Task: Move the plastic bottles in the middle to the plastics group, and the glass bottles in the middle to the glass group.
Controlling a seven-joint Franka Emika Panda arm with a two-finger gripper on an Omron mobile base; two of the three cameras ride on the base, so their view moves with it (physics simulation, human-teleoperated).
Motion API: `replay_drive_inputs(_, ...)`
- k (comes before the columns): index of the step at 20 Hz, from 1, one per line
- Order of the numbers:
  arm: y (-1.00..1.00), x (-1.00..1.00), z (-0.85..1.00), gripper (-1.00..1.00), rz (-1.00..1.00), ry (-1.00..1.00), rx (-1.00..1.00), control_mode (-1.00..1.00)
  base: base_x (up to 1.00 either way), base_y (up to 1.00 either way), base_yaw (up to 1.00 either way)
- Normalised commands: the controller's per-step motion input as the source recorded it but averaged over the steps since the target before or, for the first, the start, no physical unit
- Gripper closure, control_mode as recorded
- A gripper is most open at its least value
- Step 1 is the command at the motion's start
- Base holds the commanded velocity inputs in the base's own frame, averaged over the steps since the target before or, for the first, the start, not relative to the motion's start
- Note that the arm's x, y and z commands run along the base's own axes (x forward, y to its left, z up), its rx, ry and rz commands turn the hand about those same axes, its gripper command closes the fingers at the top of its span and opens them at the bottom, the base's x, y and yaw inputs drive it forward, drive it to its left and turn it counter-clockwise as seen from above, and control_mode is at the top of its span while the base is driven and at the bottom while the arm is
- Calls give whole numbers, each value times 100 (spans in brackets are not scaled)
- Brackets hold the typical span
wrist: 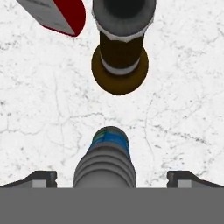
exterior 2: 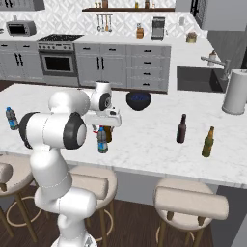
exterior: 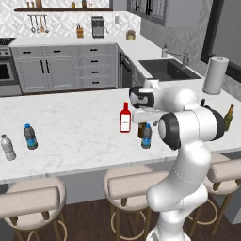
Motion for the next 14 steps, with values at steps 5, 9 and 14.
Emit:
replay_drive_inputs(5,4,-3,-13,-100,0,0,0,-100,0,0,0)
replay_drive_inputs(9,8,0,-8,-100,-1,0,0,-100,0,0,0)
replay_drive_inputs(14,3,0,-1,-100,-4,-1,0,-100,0,0,0)
